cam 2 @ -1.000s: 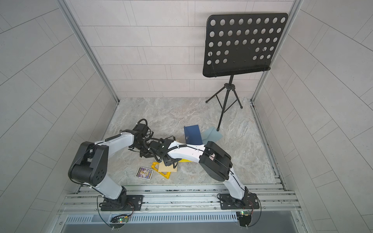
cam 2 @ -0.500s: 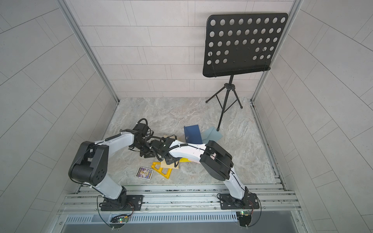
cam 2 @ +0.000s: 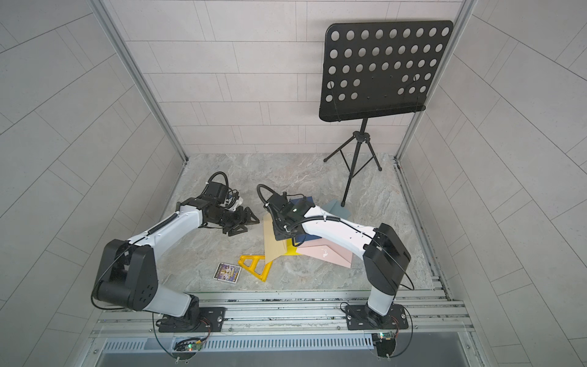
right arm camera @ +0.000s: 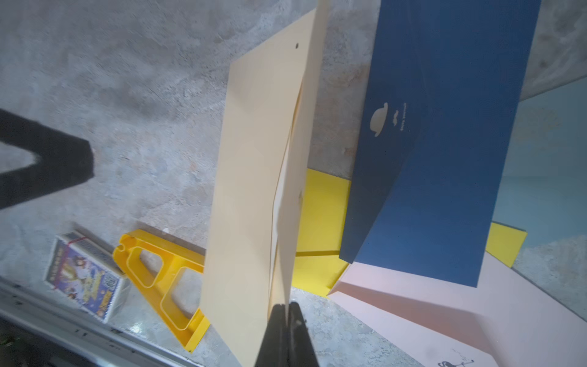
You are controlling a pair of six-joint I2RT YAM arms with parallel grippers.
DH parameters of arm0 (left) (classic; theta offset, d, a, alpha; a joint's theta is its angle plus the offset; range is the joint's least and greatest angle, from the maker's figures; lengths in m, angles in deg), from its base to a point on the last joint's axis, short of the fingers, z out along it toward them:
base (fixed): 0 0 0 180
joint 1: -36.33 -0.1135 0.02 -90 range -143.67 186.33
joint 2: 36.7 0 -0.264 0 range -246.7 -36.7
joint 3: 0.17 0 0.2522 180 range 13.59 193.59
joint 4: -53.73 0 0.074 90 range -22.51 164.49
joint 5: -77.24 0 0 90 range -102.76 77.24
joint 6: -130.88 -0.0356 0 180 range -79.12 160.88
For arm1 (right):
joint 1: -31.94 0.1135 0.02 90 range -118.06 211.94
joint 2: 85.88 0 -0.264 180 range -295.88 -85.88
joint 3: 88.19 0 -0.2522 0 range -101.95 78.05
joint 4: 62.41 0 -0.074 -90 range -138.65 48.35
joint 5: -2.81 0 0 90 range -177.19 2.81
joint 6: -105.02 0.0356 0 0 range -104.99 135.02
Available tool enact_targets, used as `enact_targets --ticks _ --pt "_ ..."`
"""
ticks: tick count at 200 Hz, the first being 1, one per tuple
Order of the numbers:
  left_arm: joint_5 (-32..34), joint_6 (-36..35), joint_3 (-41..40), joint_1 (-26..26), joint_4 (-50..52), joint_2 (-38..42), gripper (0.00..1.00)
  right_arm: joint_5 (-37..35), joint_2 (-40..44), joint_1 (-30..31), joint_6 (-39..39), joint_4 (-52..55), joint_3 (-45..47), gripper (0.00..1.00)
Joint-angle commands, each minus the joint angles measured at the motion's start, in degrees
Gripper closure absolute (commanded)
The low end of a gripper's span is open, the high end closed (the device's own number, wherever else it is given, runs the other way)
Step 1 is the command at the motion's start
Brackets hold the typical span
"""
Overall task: Take the letter paper out of the envelope
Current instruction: Pick up the envelope from the envelope.
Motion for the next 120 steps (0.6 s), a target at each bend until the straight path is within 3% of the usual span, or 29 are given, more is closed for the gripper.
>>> enact_targets --ticks 1,47,120 --pt "-1.0 0.9 1.6 0.2 0.3 2.2 0.22 7.8 3.8 -2.4 -0.1 -2.1 1.1 1.00" --pt "-3.6 4.5 3.5 2.8 -2.6 3.4 0.22 20.6 10.1 -8.9 4.4 -10.4 5.8 1.00" --pt "-2.1 8.4 2.8 4.1 -8.3 5.5 0.21 31.3 16.8 -17.6 17.6 -20.5 10.9 1.00"
